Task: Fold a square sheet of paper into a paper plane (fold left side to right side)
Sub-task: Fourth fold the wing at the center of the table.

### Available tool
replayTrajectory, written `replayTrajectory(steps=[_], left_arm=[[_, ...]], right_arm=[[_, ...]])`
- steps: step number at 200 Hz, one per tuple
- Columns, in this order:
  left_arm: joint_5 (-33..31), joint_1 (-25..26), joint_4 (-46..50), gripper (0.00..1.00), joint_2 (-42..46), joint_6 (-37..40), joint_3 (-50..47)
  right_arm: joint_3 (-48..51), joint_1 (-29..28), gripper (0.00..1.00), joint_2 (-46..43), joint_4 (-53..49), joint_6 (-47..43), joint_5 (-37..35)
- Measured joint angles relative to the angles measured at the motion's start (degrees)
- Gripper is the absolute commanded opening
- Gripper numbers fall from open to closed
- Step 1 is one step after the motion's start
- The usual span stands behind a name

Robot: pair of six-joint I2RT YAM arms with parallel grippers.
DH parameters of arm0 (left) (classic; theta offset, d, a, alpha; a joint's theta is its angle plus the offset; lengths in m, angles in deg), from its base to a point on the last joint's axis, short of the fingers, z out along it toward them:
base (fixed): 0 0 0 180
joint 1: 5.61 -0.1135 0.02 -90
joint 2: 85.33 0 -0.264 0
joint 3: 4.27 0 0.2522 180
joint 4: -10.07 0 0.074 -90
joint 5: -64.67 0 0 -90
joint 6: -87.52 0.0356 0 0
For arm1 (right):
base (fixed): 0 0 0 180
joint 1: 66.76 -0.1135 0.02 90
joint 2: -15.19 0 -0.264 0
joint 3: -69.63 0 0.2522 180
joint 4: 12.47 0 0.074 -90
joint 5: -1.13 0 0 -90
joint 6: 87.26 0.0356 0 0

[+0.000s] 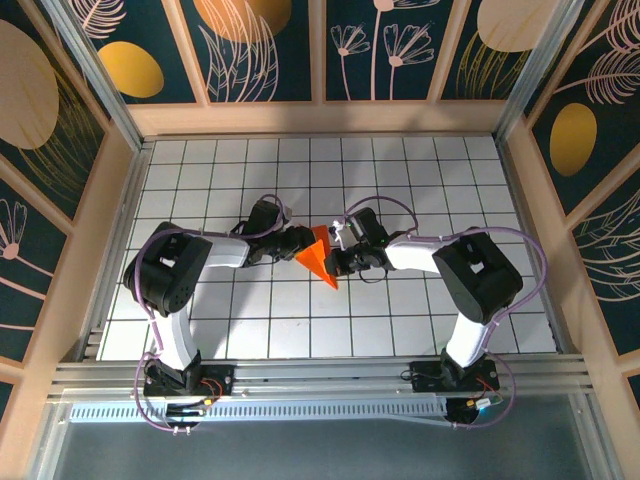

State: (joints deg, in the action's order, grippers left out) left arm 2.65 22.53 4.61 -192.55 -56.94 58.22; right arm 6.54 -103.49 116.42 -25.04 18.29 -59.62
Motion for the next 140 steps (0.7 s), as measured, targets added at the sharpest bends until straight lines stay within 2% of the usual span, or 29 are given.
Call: replayTrajectory(steps=[78,140], left_arm=[[-0.11,0.00,0.90,0.43,-0.48,0.90,0.85],[-0.20,0.07,1.31,0.43,-0.48,1.27,1.05]], right_arm=[[0.00,0.00,0.06,0.00,0.33,0.00,0.46],[0.17,0.66,0.32,-0.61,0.42,0.96,1.75]])
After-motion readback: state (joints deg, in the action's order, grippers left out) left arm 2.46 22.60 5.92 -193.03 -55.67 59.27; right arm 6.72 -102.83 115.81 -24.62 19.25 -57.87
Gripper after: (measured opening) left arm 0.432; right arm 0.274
